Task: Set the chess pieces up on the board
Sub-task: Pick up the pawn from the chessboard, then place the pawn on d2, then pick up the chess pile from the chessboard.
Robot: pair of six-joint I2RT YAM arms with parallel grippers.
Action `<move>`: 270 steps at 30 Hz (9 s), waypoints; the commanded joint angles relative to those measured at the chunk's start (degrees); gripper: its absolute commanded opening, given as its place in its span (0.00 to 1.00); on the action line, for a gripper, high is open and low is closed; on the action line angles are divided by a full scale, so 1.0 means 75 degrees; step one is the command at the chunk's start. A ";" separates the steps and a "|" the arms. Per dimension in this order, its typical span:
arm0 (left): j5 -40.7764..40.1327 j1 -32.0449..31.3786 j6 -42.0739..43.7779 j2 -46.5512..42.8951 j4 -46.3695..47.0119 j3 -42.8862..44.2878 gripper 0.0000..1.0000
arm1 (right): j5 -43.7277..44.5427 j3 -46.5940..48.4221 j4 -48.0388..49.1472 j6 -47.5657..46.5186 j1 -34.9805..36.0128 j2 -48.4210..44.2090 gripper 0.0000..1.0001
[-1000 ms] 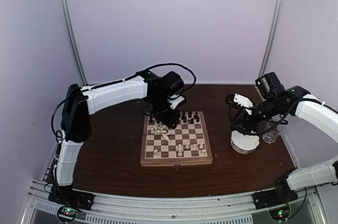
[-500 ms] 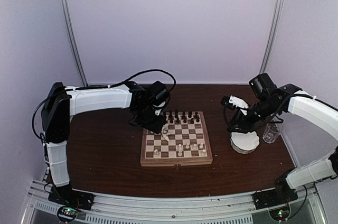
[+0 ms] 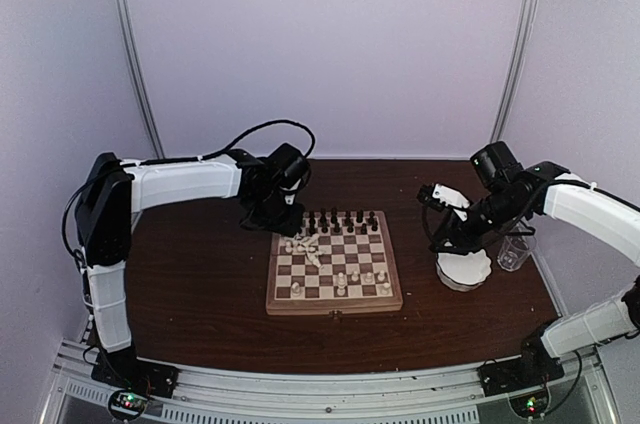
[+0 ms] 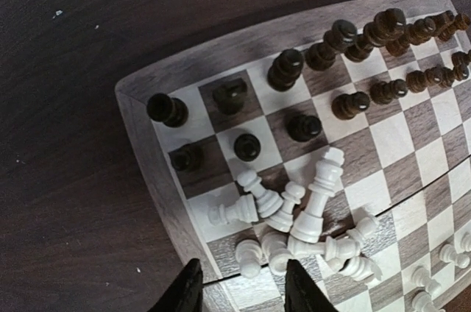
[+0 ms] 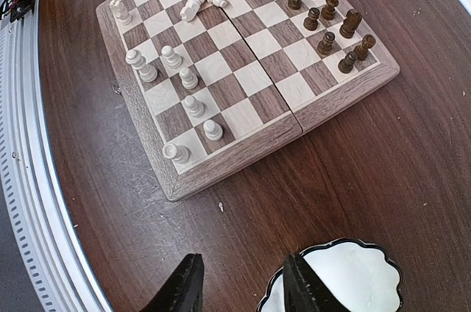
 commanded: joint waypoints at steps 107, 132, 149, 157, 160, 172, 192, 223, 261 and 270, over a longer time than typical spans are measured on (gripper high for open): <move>0.1820 -0.1120 0.1561 0.1105 -0.1293 0.1563 0.12 | 0.0379 -0.0224 0.0146 -0.0311 -0.0049 -0.0088 0.39; 0.2415 -0.1241 0.1584 0.1479 -0.1297 0.1517 0.12 | 0.0482 -0.0241 0.0159 -0.0361 -0.0046 -0.0039 0.39; 0.2427 -0.1259 0.1552 0.1607 -0.1394 0.1526 0.20 | 0.0492 -0.0242 0.0165 -0.0365 -0.0049 -0.0039 0.39; 0.2604 -0.1263 0.1549 0.1568 -0.1438 0.1608 0.22 | 0.0507 -0.0247 0.0171 -0.0372 -0.0049 -0.0038 0.39; 0.2655 -0.1264 0.1548 0.1561 -0.1436 0.1648 0.20 | 0.0507 -0.0241 0.0165 -0.0372 -0.0049 -0.0039 0.39; 0.2654 -0.1254 0.1515 0.1546 -0.1442 0.1633 0.21 | 0.0489 -0.0241 0.0153 -0.0372 -0.0049 -0.0074 0.39; 0.0488 -0.0461 0.1417 0.0451 -0.2586 0.2003 0.39 | 0.0493 -0.0240 0.0153 -0.0372 -0.0049 -0.0148 0.39; 0.1430 0.0224 0.1355 0.1768 -0.1916 0.2399 0.24 | 0.0582 -0.0288 0.0177 -0.0396 -0.0071 -0.0173 0.39; 0.1951 0.0189 0.1490 0.0309 -0.1926 0.1238 0.10 | -0.0203 -0.0030 0.0082 -0.0421 -0.0003 -0.0067 0.40; 0.3041 0.0202 0.1312 0.0334 -0.1293 0.1549 0.09 | -0.0700 0.1185 0.1023 -0.0453 0.0921 0.1331 0.44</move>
